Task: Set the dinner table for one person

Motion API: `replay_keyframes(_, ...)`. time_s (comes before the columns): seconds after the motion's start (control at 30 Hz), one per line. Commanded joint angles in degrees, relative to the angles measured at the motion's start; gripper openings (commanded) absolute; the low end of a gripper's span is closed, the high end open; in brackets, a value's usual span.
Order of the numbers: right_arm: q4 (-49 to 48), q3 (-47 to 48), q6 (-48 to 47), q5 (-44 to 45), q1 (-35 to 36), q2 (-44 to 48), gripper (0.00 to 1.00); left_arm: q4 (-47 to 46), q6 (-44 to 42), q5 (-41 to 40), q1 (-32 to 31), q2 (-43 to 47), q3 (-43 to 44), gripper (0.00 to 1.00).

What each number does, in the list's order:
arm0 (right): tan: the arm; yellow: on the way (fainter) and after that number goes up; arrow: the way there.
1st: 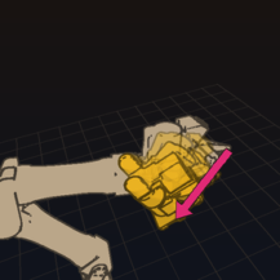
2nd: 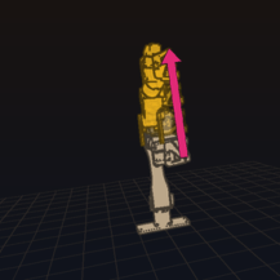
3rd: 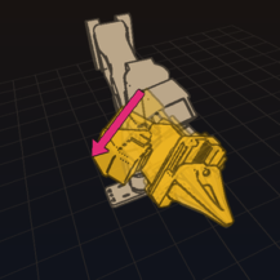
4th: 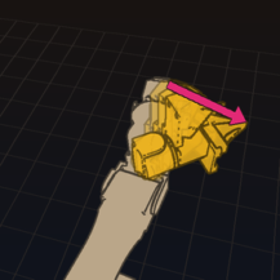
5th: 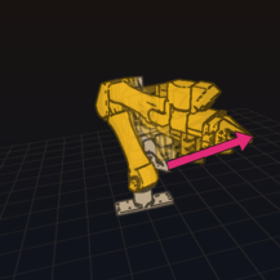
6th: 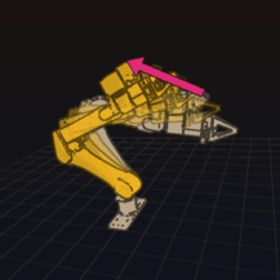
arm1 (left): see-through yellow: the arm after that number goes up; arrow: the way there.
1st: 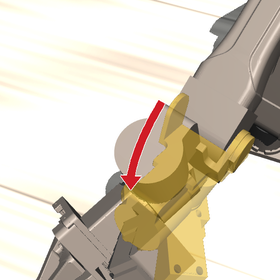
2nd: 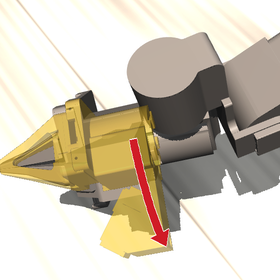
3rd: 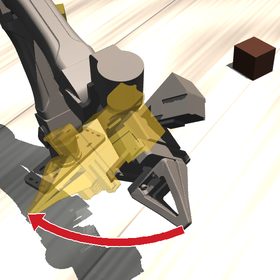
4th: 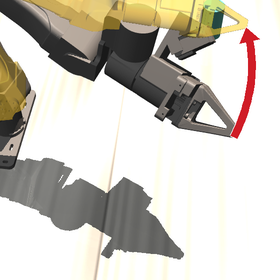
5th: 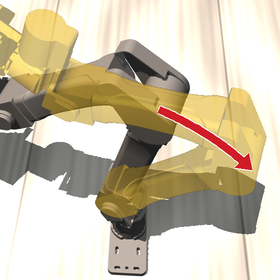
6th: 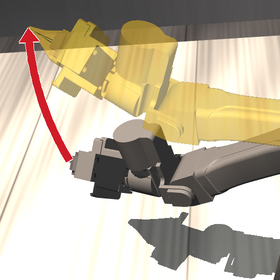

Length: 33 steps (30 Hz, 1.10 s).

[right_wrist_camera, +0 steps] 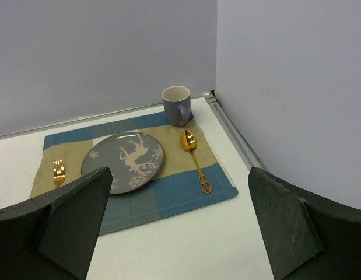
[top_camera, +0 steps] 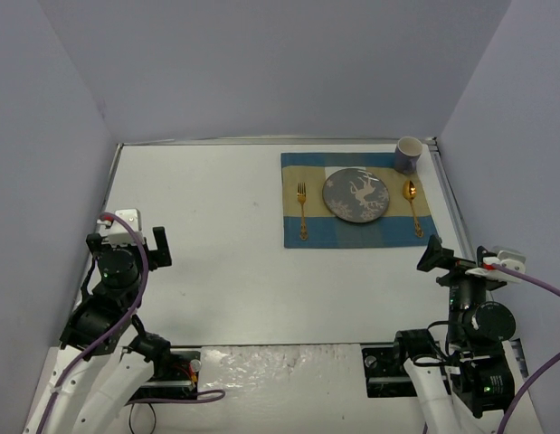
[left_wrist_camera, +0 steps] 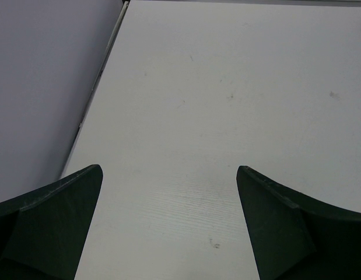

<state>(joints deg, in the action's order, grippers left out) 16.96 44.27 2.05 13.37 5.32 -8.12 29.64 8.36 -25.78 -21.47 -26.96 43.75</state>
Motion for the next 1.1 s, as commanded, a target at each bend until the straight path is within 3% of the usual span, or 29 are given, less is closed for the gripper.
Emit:
replay_keyframes(0.0, -4.3, 0.6, -0.8, -1.9, 0.4, -1.9, 1.0, -4.1, 0.1, 0.1, 1.3, -1.1, 1.7, 0.97)
replay_keyframes(1.07, -4.4, 0.7, -0.9, -3.0, 0.3, -1.4, 1.0, -4.6, 0.4, 2.5, 2.0, -0.6, 1.5, 0.97)
